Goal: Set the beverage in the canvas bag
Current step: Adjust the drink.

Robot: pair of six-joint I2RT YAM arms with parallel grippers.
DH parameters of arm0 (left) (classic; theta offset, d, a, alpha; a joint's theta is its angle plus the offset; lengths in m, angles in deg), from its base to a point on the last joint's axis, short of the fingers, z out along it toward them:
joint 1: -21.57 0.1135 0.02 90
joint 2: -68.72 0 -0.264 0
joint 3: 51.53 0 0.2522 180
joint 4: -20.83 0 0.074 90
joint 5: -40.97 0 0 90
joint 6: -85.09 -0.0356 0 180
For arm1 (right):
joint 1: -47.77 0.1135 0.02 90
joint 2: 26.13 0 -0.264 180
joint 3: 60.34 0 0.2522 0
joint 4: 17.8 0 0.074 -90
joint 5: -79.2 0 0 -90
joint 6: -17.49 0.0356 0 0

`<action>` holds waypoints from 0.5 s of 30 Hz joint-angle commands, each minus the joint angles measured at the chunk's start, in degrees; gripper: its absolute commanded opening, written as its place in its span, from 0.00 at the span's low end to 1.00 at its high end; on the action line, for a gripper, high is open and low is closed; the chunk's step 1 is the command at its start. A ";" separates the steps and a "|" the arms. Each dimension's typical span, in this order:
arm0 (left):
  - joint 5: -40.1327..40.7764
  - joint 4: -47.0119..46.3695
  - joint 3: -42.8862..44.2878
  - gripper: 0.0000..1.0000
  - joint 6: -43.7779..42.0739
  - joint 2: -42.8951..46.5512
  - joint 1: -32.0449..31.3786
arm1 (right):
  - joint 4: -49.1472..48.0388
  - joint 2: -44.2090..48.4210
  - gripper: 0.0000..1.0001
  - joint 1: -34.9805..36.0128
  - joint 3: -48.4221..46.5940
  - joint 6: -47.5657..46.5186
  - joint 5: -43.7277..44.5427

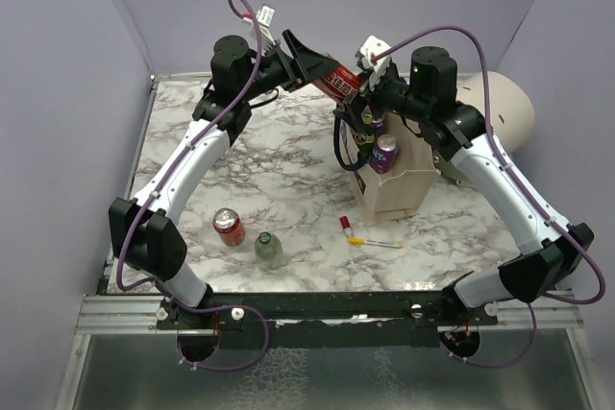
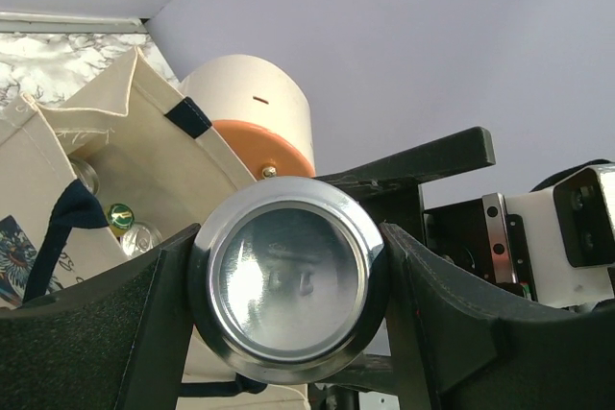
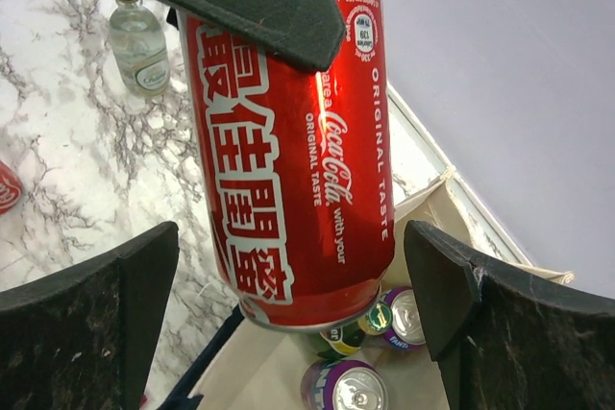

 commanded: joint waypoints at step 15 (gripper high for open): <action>-0.39 -6.29 2.95 0.00 2.73 3.29 0.63 | -5.13 -2.16 0.74 0.08 -1.53 -0.99 3.14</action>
